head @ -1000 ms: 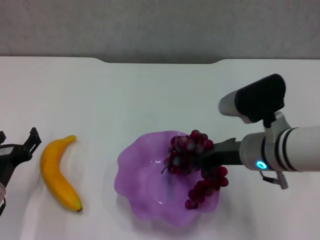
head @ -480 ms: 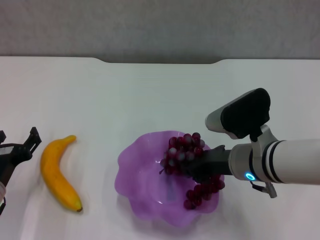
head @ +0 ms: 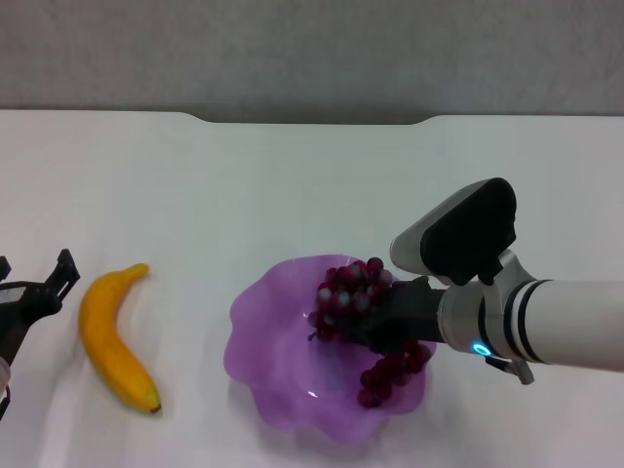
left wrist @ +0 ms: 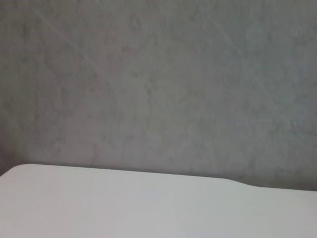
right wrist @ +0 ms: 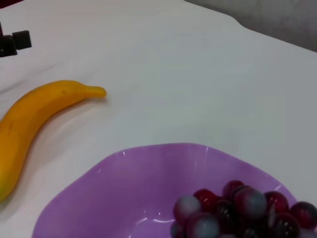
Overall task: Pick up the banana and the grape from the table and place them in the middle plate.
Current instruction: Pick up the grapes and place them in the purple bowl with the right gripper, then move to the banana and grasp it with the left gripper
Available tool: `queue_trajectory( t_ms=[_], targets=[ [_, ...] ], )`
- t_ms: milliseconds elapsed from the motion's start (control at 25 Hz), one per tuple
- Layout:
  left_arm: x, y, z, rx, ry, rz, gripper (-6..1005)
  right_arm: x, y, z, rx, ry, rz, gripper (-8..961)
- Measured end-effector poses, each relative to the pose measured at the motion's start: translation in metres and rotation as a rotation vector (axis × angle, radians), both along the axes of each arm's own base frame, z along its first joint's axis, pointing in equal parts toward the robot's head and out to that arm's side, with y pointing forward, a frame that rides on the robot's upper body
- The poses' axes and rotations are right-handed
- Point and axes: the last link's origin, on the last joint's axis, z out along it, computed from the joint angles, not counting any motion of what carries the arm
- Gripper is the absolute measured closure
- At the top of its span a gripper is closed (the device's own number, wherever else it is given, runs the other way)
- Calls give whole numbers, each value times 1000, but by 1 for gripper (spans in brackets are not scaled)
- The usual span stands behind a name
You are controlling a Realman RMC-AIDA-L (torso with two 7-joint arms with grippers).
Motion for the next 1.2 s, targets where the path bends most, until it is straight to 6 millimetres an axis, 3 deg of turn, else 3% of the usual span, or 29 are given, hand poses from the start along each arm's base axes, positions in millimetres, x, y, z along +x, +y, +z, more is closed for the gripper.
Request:
queue_trajectory(
  t_ms=[80,480,720,880,1200],
  targets=[
    [0,0,0,0,0,0,109,0,-1,-1,-1,-2,8,573],
    [-1,-1,0,0,0,4,109,-7,-5,6,37,48,28,137],
    [-2,-2,1,0,2,6,109,-9,-18,29,199,83,176,45],
    [-3,-2,1,0,2,8,109,-1,-23,37,331,76,252,48],
    [-1,-1,0,1,-3,4,108,52,-27,38,651,28,339,48]
  ],
)
